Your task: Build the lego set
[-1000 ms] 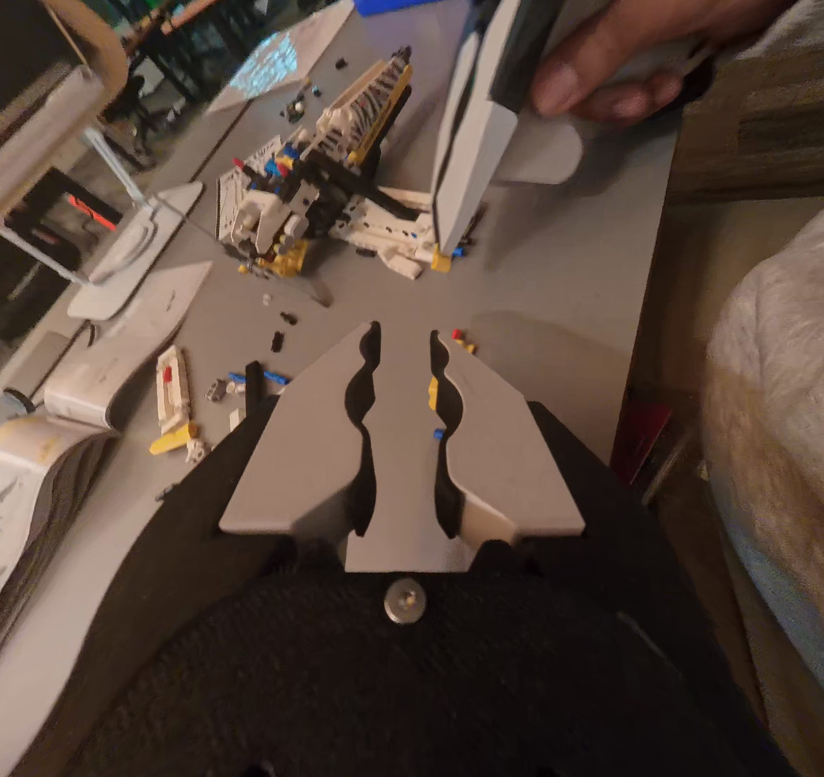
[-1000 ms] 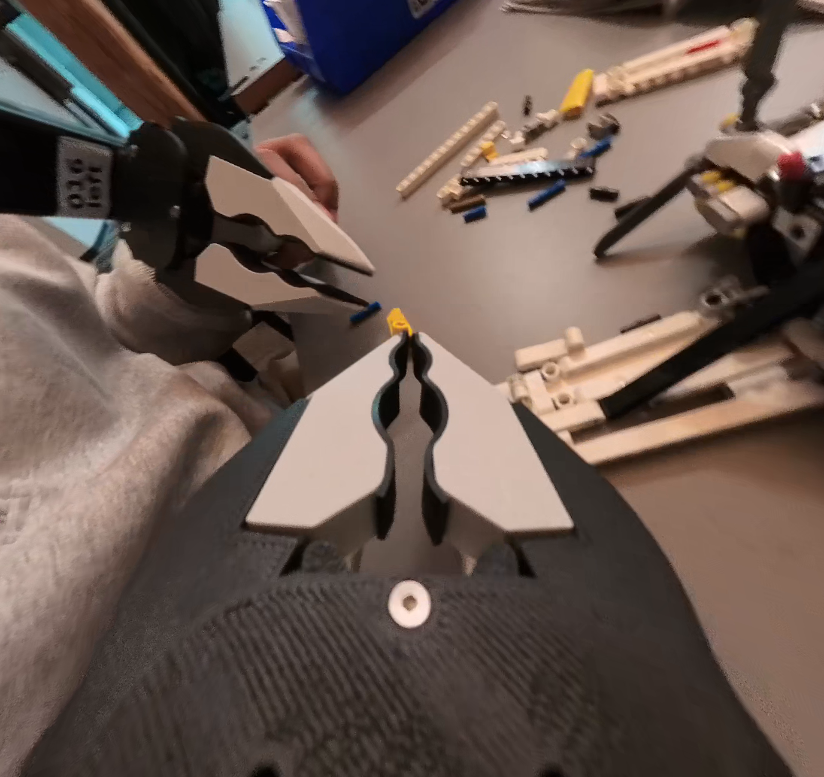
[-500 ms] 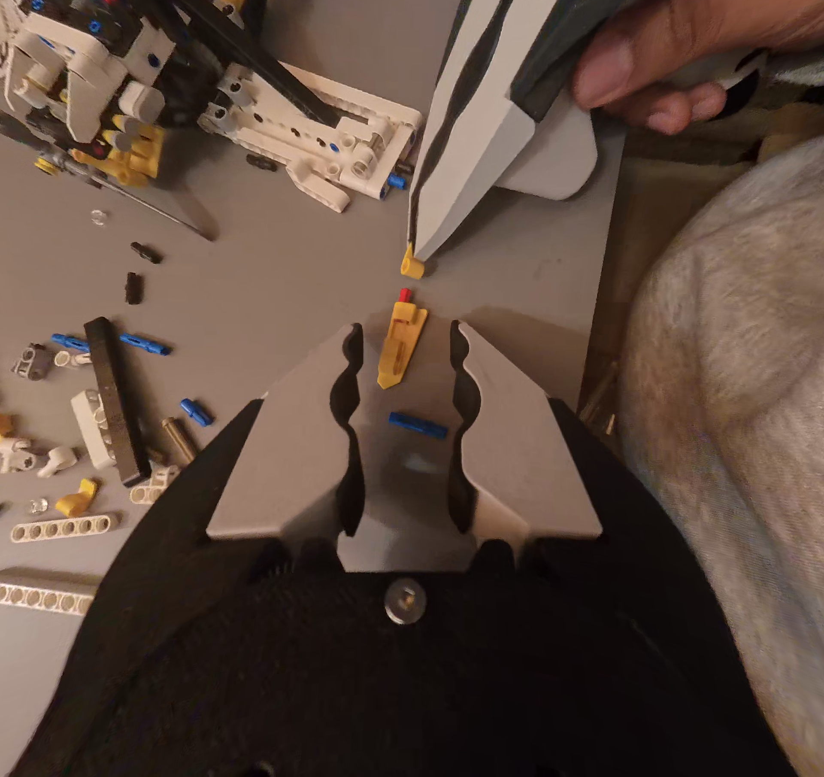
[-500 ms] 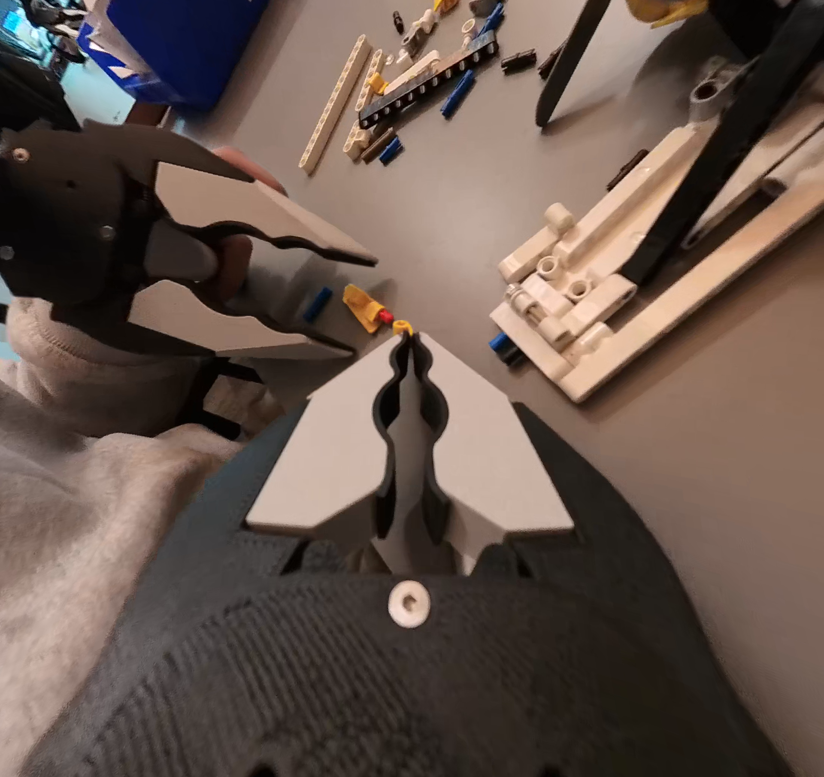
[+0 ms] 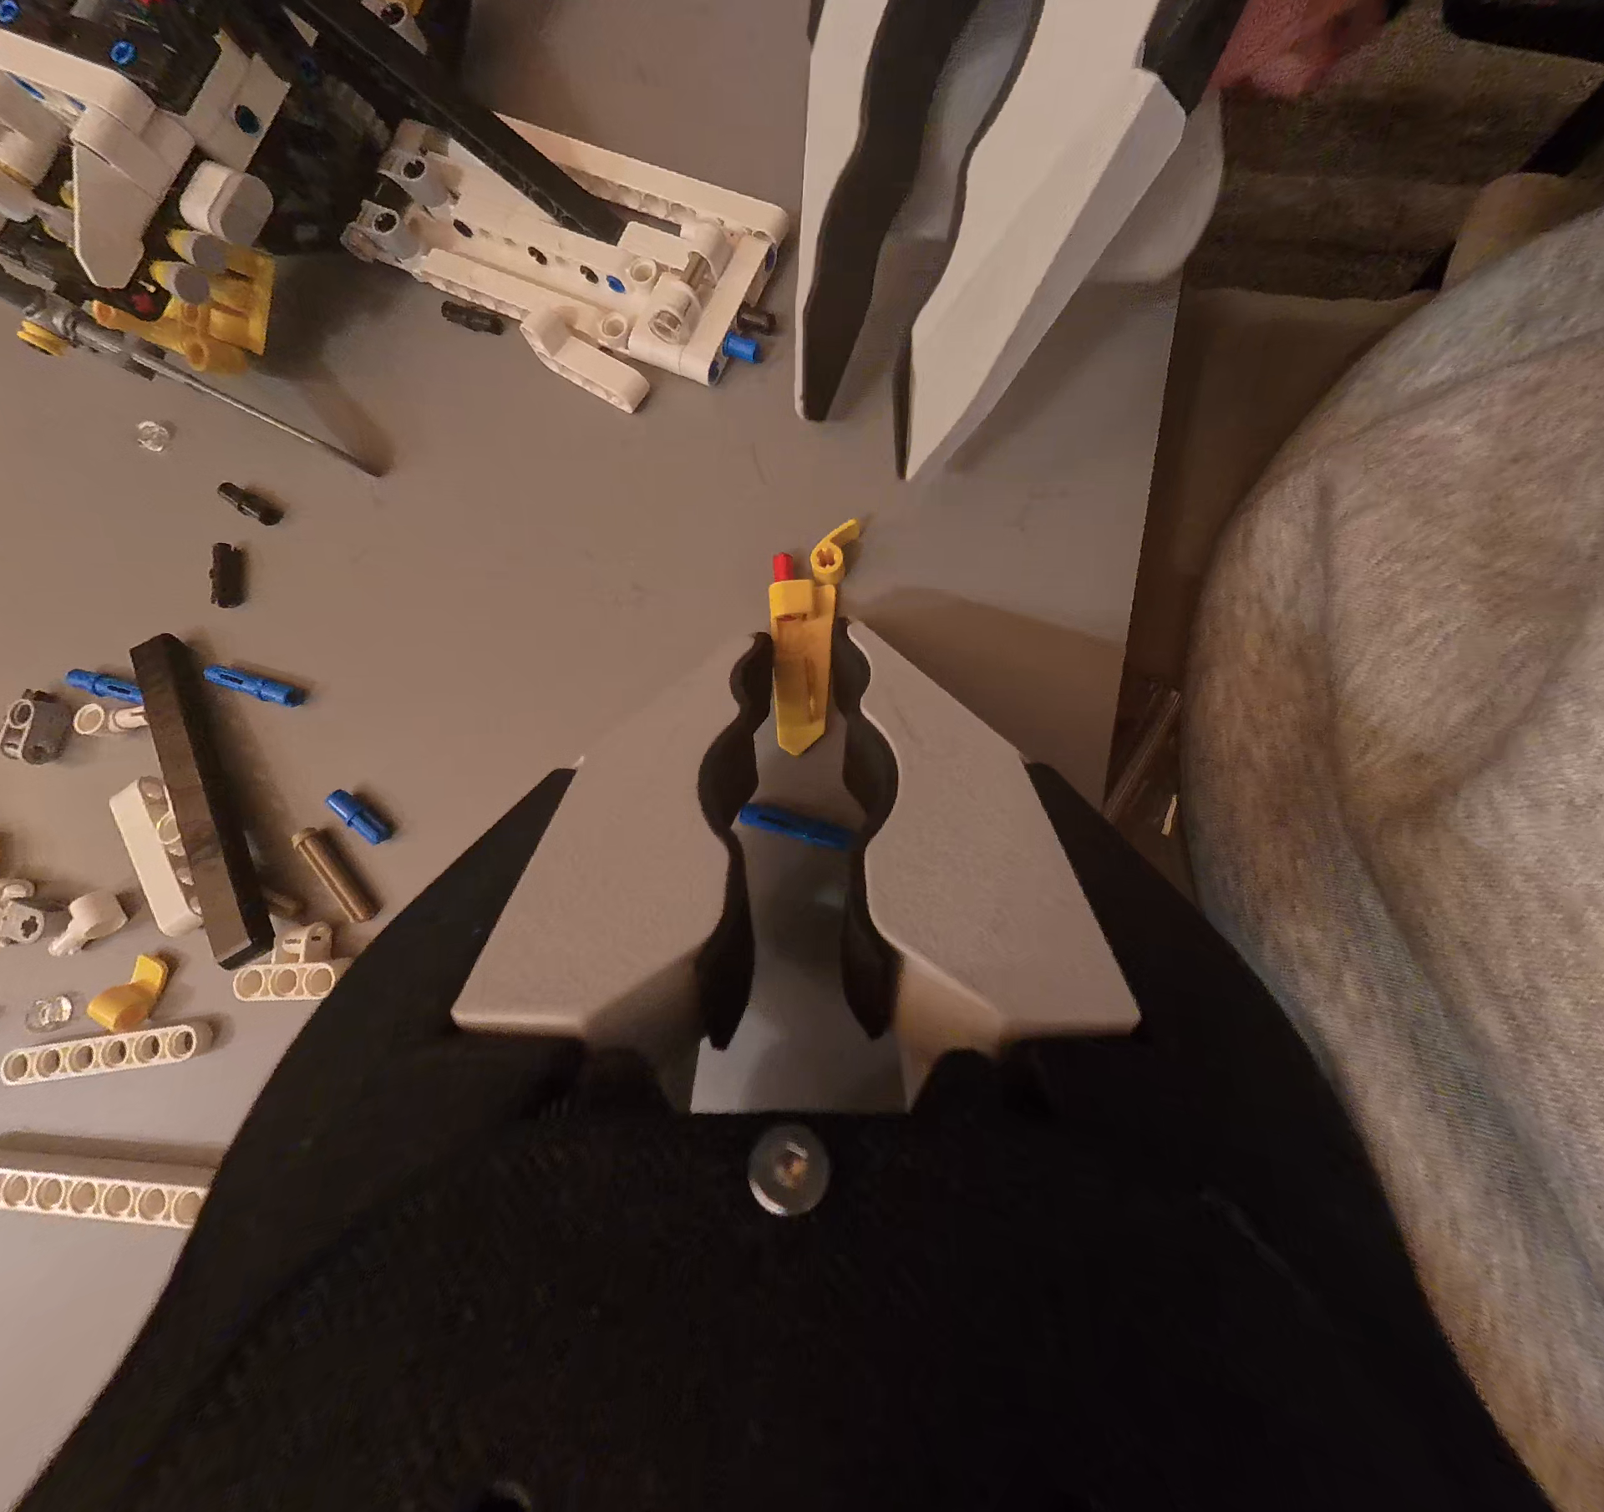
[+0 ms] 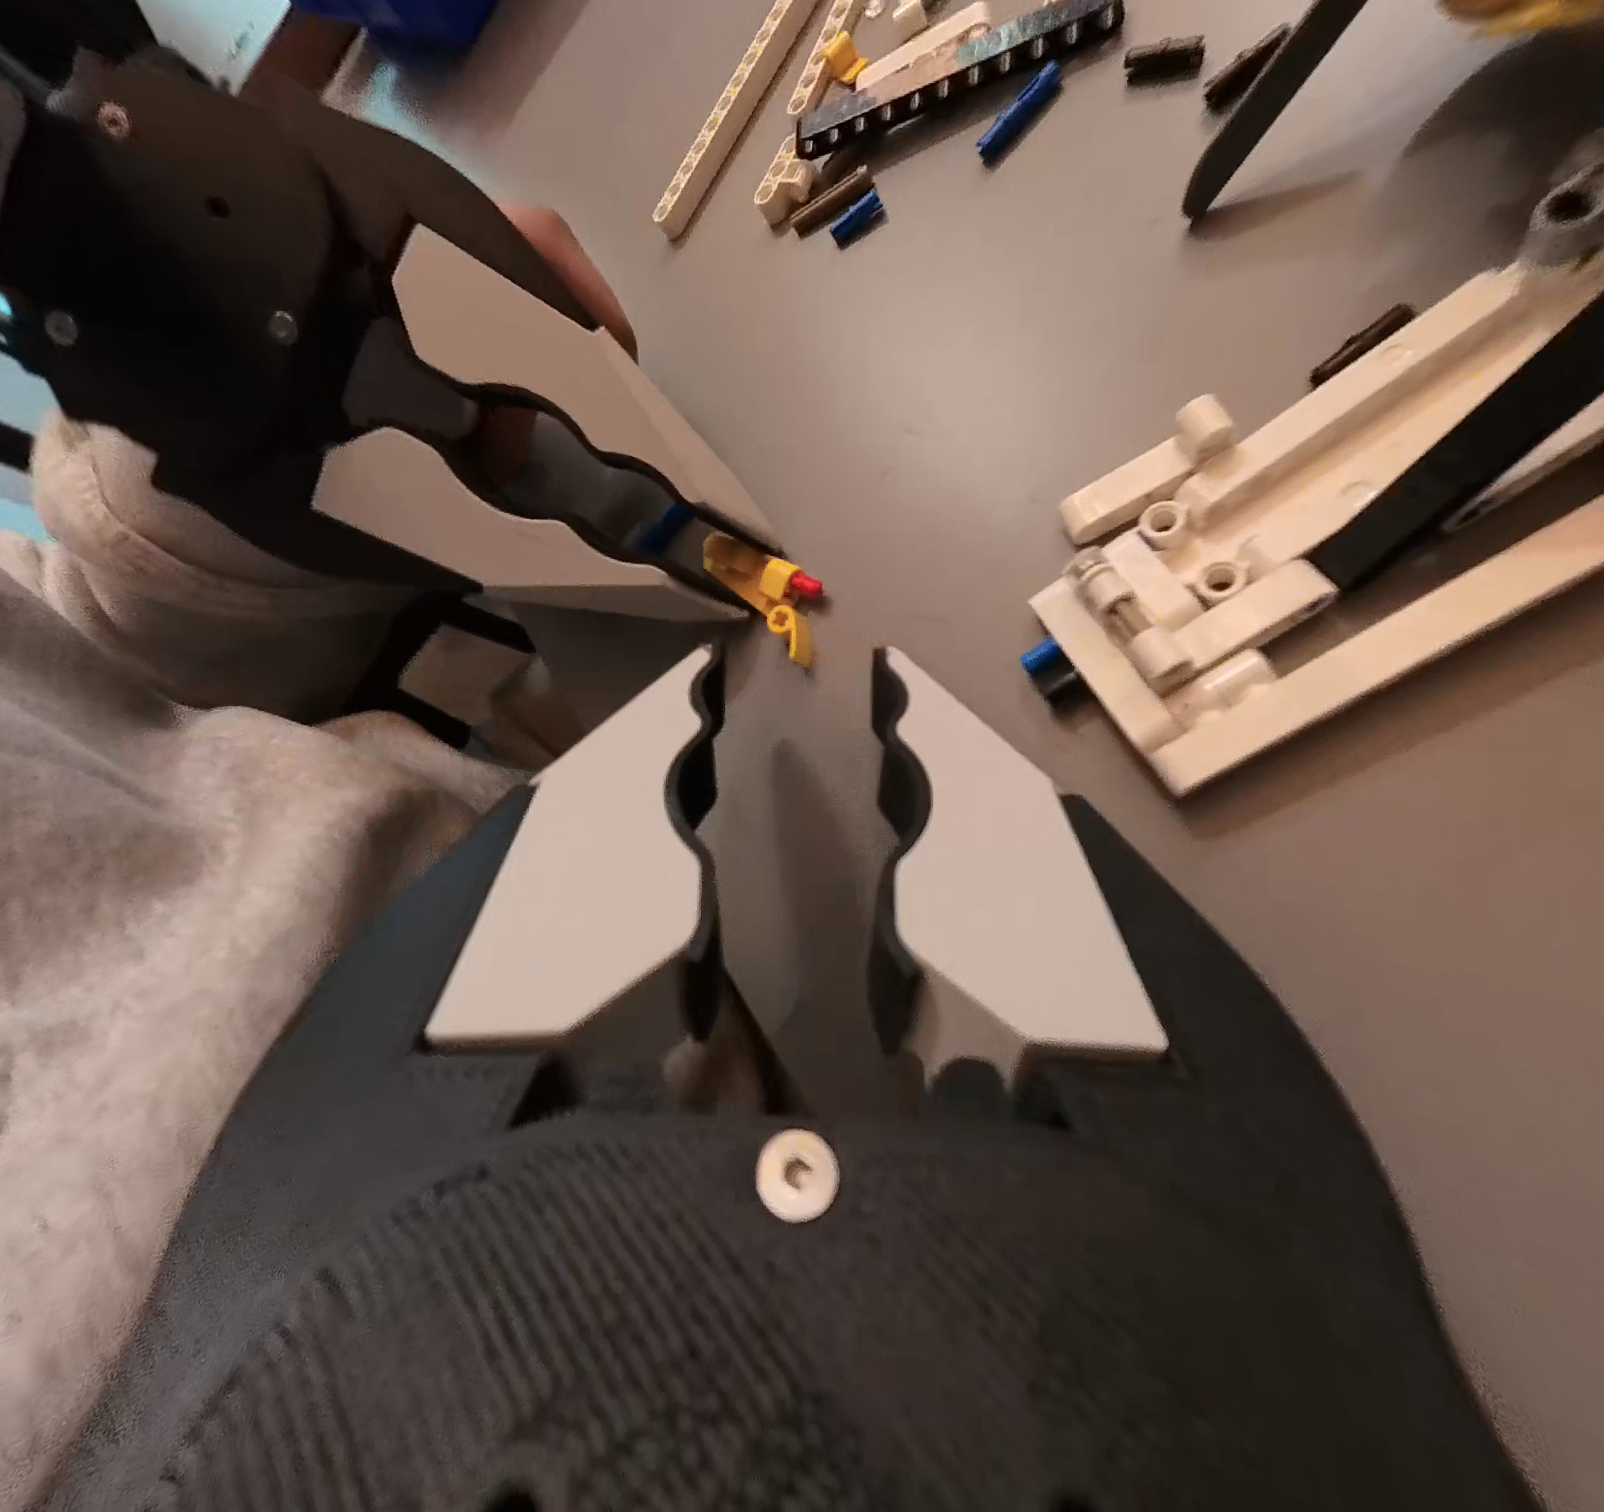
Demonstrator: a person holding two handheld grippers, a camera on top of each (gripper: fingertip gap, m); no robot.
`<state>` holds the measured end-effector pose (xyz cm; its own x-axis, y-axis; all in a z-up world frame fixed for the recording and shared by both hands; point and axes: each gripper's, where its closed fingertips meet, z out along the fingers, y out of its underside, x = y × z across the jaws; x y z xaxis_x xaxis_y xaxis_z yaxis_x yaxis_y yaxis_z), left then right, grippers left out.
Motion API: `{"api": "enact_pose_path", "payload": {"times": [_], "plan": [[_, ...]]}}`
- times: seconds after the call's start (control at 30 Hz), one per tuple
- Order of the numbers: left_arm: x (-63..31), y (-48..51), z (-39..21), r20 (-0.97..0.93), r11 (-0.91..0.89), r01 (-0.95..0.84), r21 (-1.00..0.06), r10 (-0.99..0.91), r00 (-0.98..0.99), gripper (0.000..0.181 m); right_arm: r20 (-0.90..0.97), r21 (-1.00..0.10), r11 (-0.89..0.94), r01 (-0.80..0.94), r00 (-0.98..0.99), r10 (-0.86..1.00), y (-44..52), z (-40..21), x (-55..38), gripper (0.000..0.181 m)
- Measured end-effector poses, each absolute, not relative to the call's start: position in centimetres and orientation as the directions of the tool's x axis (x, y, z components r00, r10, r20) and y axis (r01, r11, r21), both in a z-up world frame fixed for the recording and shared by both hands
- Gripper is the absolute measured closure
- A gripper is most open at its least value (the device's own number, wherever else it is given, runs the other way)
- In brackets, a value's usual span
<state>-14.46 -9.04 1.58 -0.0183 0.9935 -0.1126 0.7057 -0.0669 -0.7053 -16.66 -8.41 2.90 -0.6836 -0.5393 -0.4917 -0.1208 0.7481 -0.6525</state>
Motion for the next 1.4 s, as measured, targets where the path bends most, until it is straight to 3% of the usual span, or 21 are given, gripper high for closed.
{"api": "enact_pose_path", "payload": {"times": [0.27, 0.47, 0.67, 0.83, 1.07, 1.13, 1.27, 1.4], "plan": [[-14.5, -9.0, 1.6, -0.106, -0.065, 0.706, -0.705, 0.994, -0.015, 0.168, -0.220, -0.775, 0.517, -0.363, -0.612, -0.760, -8.5, 4.3, -16.4, 0.166], [-14.5, -8.9, 1.5, -0.100, -0.063, 0.706, -0.705, 0.995, -0.012, 0.168, -0.084, -0.716, 0.480, -0.507, -0.620, -0.780, -9.0, 2.0, -15.5, 0.170], [-14.5, -9.0, 1.5, -0.106, -0.067, 0.706, -0.705, 0.994, -0.012, 0.168, -0.157, -0.733, 0.535, -0.421, -0.661, -0.734, -9.1, 2.2, -15.8, 0.176], [-14.5, -9.0, 1.5, -0.105, -0.065, 0.706, -0.705, 0.994, -0.013, 0.168, -0.409, -0.749, 0.640, -0.173, -0.639, -0.651, -9.2, 3.8, -15.7, 0.176], [-14.5, -9.0, 1.5, -0.100, -0.063, 0.706, -0.706, 0.995, -0.012, 0.168, -0.561, -0.679, 0.730, -0.076, -0.588, -0.583, -7.9, 4.0, -15.5, 0.173], [-14.5, -9.0, 1.5, -0.102, -0.065, 0.706, -0.705, 0.995, -0.011, 0.168, -0.556, -0.662, 0.744, -0.092, -0.605, -0.570, -7.7, 3.4, -15.6, 0.162], [-14.5, -9.0, 1.5, -0.103, -0.066, 0.706, -0.705, 0.995, -0.010, 0.168, -0.436, -0.734, 0.667, -0.130, -0.662, -0.610, -7.8, 3.4, -16.8, 0.151], [-14.5, -8.9, 1.5, -0.104, -0.069, 0.706, -0.705, 0.995, -0.007, 0.168, -0.265, -0.830, 0.515, -0.213, -0.662, -0.701, -7.3, 4.6, -16.8, 0.152]]}}
